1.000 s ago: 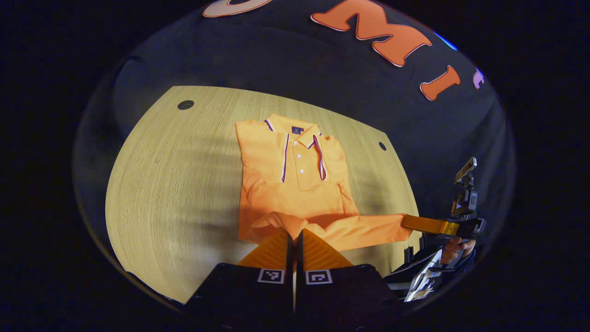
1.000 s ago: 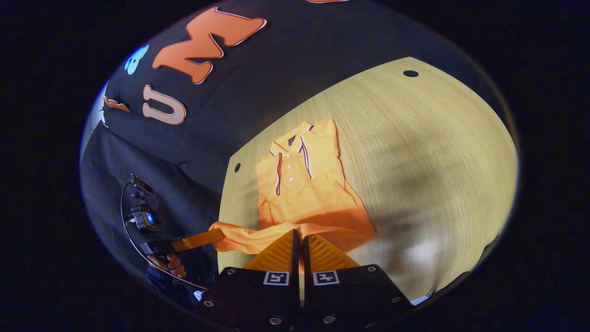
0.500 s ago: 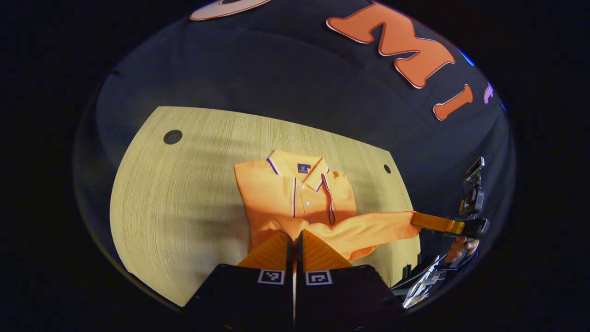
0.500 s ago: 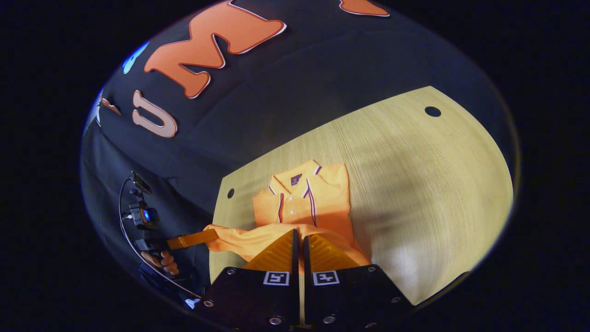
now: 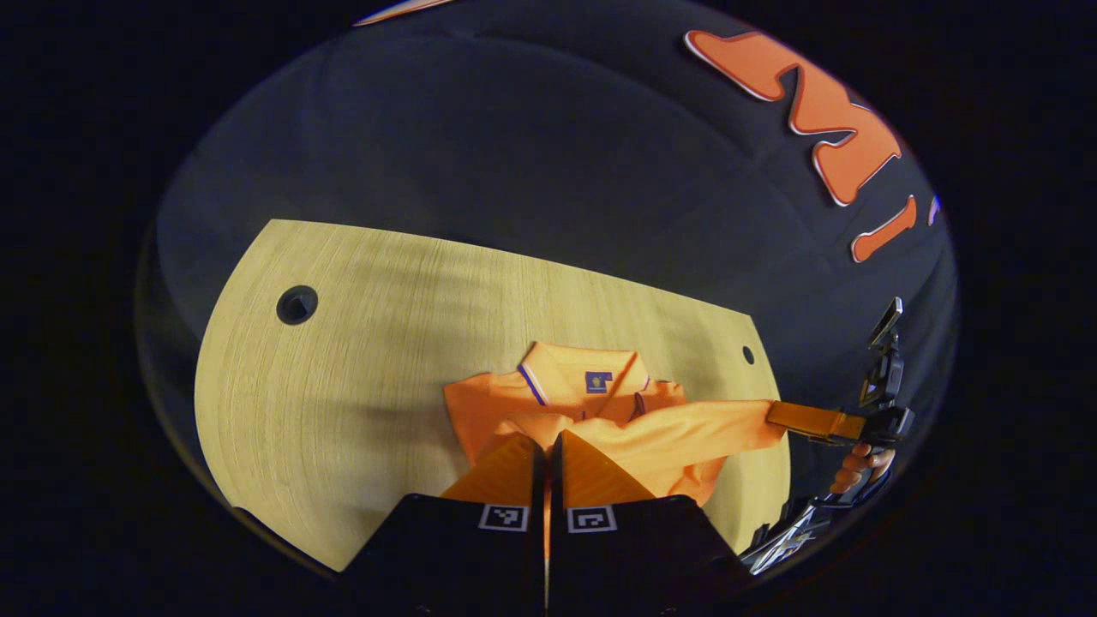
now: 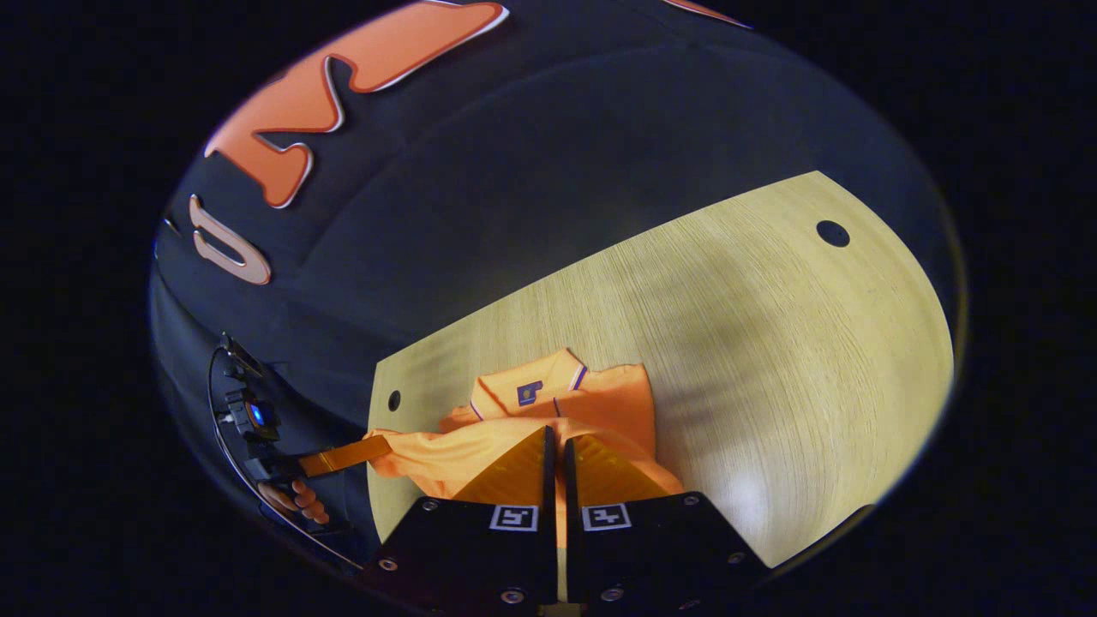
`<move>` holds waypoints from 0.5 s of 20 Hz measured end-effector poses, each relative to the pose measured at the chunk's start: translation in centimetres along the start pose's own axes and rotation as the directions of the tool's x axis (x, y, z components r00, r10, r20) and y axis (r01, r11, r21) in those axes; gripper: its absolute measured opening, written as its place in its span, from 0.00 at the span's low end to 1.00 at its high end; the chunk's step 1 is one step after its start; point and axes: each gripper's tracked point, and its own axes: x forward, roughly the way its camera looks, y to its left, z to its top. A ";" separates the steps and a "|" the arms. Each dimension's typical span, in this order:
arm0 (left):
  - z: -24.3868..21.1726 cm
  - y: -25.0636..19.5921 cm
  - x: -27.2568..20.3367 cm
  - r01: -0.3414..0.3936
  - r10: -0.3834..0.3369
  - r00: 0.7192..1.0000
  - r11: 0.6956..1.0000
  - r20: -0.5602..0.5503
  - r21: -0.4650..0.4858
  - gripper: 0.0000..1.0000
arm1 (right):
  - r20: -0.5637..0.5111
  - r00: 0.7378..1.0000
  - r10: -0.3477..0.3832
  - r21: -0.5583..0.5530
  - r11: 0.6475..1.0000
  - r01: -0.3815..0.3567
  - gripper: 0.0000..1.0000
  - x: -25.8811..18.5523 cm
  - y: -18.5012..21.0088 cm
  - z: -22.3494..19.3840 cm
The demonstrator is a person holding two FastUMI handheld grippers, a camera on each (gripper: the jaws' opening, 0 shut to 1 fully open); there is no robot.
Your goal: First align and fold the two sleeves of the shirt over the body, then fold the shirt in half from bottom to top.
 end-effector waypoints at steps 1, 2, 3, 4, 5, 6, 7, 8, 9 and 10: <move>0.7 0.0 0.7 0.000 0.000 1.000 1.000 0.006 0.001 0.02 | -0.005 1.000 -0.003 0.004 1.000 0.003 0.05 0.9 0.0 0.5; 1.2 0.4 1.7 -0.008 0.008 1.000 1.000 0.011 0.004 0.02 | -0.007 1.000 -0.008 0.012 1.000 0.008 0.05 1.8 -0.2 1.0; 1.8 0.8 2.7 -0.026 0.025 0.999 1.000 0.027 0.010 0.02 | -0.007 1.000 -0.020 0.025 0.999 0.020 0.05 2.8 -0.5 1.4; 2.6 1.4 3.6 -0.050 0.049 0.998 0.999 0.045 0.018 0.02 | 0.001 1.000 -0.030 0.044 0.999 0.030 0.05 3.8 -0.8 1.9; 2.9 2.0 4.0 -0.072 0.070 0.996 0.997 0.061 0.026 0.02 | 0.009 0.999 -0.035 0.068 0.997 0.034 0.05 4.6 -0.9 2.4; 3.4 2.2 4.2 -0.083 0.079 0.994 0.996 0.080 0.038 0.04 | 0.015 1.000 -0.023 0.094 0.995 0.021 0.05 5.3 -0.8 2.8; 3.8 2.1 4.0 -0.085 0.080 0.992 0.996 0.100 0.040 0.07 | 0.027 1.000 -0.010 0.118 0.993 0.006 0.05 5.2 -0.7 3.4; 4.3 1.5 3.9 -0.066 0.061 0.991 0.997 0.117 0.040 0.30 | 0.045 0.999 0.000 0.129 0.992 -0.006 0.14 5.8 -0.4 3.8; 4.9 1.5 3.4 -0.078 0.070 0.987 0.996 0.143 0.048 0.54 | 0.078 0.997 -0.005 0.118 0.993 -0.005 0.26 5.6 -0.5 4.5; 5.0 2.0 2.2 -0.105 0.094 0.981 0.993 0.167 0.059 0.77 | 0.113 0.994 -0.014 0.090 0.996 0.004 0.45 5.5 -0.8 5.0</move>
